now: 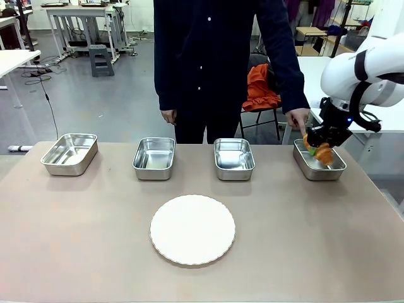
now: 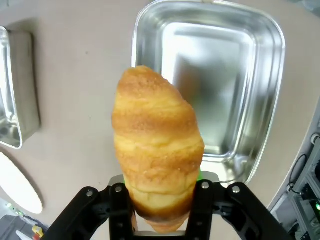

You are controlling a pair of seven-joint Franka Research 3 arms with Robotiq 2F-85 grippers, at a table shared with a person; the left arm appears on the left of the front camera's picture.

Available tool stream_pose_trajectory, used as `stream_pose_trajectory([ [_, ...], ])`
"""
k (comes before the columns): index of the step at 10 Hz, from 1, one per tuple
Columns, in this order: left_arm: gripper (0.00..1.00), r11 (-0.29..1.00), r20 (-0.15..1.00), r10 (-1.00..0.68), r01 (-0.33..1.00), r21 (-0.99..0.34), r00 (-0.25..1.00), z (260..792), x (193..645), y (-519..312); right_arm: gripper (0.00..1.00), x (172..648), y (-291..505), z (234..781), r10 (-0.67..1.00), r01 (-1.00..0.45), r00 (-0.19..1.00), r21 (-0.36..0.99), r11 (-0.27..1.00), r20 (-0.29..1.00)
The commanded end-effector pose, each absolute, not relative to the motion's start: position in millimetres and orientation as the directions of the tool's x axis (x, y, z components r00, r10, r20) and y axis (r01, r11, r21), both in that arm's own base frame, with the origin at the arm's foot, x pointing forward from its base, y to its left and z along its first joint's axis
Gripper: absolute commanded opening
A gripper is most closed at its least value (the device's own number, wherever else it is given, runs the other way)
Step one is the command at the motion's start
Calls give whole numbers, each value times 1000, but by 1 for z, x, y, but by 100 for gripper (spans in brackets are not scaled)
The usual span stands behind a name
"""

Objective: Place the bread in the container.
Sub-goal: Place the Butter Roll into the Airtight Container indicated by the human.

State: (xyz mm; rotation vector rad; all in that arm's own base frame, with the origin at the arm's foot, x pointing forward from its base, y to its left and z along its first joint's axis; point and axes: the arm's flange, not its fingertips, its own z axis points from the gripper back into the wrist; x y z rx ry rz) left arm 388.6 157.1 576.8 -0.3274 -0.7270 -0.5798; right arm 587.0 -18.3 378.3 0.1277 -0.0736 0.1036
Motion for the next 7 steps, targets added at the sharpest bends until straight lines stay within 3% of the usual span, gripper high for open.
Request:
stream_pose_trajectory([
  [1,100,802,700,-376,592,-82,607,578,388,157,40,585,-13,380,106,-117,990,118,986,97],
  [7,100,802,700,-376,592,-82,607,578,388,157,40,600,-30,367,114,-123,988,81,989,105],
])
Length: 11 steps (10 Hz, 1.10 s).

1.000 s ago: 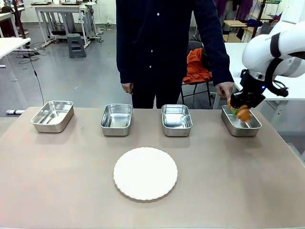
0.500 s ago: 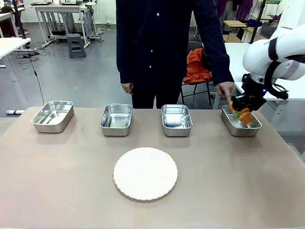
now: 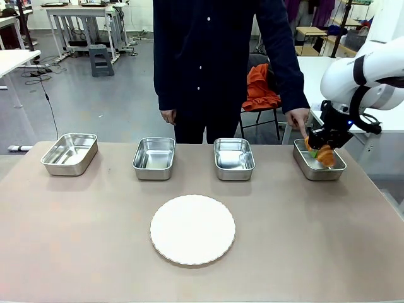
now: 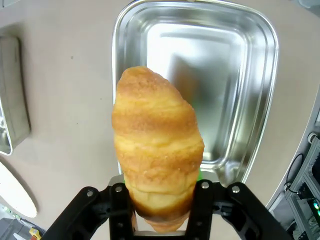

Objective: Place the bread in the container.
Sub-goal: Place the Butter Roll into the Airtight Container indicated by the human.

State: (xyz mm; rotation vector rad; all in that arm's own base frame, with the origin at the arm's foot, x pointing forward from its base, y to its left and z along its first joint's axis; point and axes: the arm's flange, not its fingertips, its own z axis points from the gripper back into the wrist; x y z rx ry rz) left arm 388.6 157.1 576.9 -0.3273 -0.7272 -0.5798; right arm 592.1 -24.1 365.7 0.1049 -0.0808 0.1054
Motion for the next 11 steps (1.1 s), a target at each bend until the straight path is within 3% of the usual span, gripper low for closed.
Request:
stream_pose_trajectory([
  [1,100,802,700,-376,592,-82,607,578,388,157,40,603,-33,363,116,-125,987,79,989,107],
  [2,100,802,700,-376,592,-82,607,578,388,157,40,606,-37,362,102,-113,987,86,990,128],
  [3,100,802,700,-376,592,-82,607,578,388,157,97,607,-39,359,122,-130,984,52,990,131],
  [7,100,802,700,-376,592,-82,607,578,388,157,100,607,-42,362,131,-142,972,47,989,196],
  [11,100,802,700,-376,592,-82,607,578,388,157,100,608,-38,364,101,-112,978,52,992,181],
])
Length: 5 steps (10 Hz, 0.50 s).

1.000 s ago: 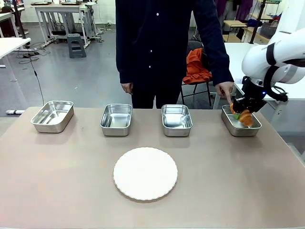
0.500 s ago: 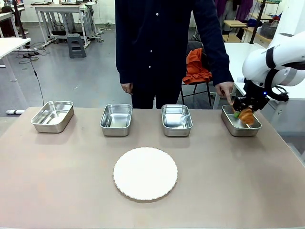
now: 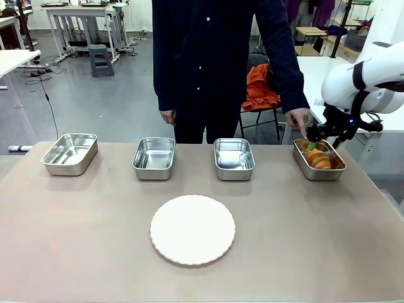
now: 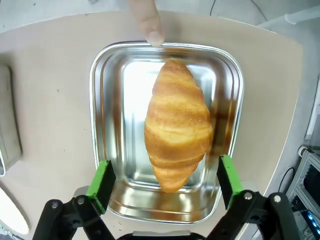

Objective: Place the bread in the container.
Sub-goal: Place the Butter Roll into the Airtight Container indicated by the human.

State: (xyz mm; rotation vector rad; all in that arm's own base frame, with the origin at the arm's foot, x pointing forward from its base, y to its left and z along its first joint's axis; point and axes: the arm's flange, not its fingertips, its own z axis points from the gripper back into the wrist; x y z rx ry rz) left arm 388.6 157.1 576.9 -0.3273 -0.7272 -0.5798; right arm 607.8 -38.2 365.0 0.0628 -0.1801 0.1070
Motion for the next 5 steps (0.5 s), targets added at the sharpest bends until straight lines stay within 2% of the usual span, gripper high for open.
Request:
stream_pose_trajectory([
  [1,100,802,700,-376,592,-82,607,578,388,157,100,608,-38,364,101,-112,978,52,992,181],
  [5,100,802,700,-376,592,-82,607,578,388,157,100,608,-38,364,101,-112,978,52,992,181],
])
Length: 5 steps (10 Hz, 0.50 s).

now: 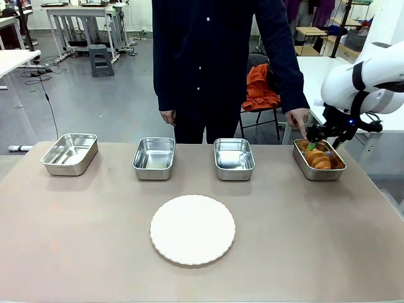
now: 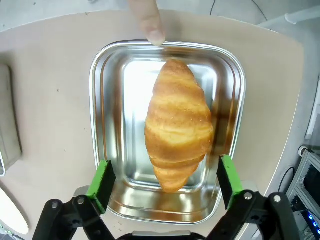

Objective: Place the bread in the container.
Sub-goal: Place the Butter Roll into the Airtight Container indicated by the human.

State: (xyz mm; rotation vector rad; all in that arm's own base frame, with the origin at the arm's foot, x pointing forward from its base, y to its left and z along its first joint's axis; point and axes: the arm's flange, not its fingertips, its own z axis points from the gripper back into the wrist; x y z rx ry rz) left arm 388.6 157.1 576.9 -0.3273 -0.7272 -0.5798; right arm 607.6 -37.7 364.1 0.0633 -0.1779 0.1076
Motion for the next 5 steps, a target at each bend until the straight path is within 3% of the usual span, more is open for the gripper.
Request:
stream_pose_trajectory([
  [1,100,802,700,-376,592,-82,607,578,388,157,100,608,-38,364,101,-112,978,52,992,181],
  [4,100,802,700,-376,592,-82,607,578,388,157,100,608,-38,364,101,-112,978,53,992,180],
  [5,100,802,700,-376,592,-82,607,578,388,157,100,591,-25,395,49,-66,965,57,996,258],
])
